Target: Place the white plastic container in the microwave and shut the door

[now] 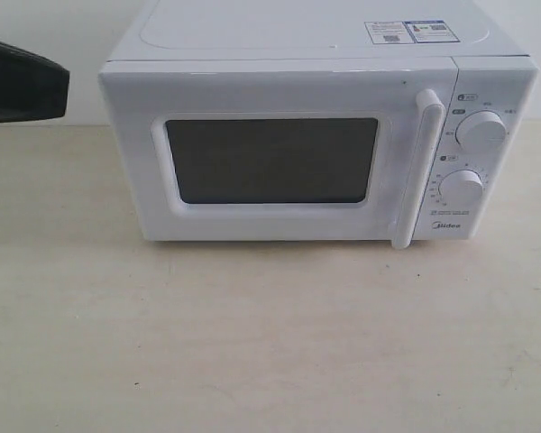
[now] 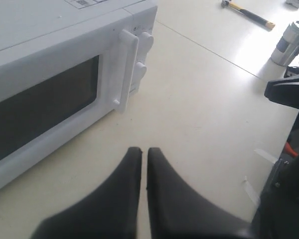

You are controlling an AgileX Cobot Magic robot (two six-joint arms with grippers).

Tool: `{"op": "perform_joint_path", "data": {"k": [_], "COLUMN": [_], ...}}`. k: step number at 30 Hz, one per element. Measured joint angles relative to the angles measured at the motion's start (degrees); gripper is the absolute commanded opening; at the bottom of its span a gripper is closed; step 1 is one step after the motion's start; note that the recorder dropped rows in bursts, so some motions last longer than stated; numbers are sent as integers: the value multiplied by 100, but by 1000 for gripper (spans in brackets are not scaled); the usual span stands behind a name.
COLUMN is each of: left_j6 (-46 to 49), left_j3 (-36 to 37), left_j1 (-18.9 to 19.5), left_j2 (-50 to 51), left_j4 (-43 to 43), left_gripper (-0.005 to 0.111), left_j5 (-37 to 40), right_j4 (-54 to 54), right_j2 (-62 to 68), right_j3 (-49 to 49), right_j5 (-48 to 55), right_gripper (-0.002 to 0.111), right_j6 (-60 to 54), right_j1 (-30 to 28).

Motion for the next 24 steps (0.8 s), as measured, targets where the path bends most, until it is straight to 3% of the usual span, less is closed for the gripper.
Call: {"op": "perform_joint_path", "data": {"k": [6, 11, 19, 24], "left_j6": [0, -387, -816, -797], "left_j3": [0, 23, 255, 979], "left_j1": [0, 116, 1272, 2102], "left_j2": [0, -370, -1919, -2982], "left_j4": [116, 917, 1352, 1374], "left_gripper": [4, 4, 4, 4], "left_j5": [-4, -111, -676, -1141], "right_j4": [0, -4, -4, -4], "right_j2": [0, 0, 0, 0], "right_j3": [0, 0, 0, 0], "right_j5": [0, 0, 0, 0], "right_gripper": [0, 0, 0, 0], "right_j6": [0, 0, 0, 12], "right_j1": [0, 0, 0, 0]}}
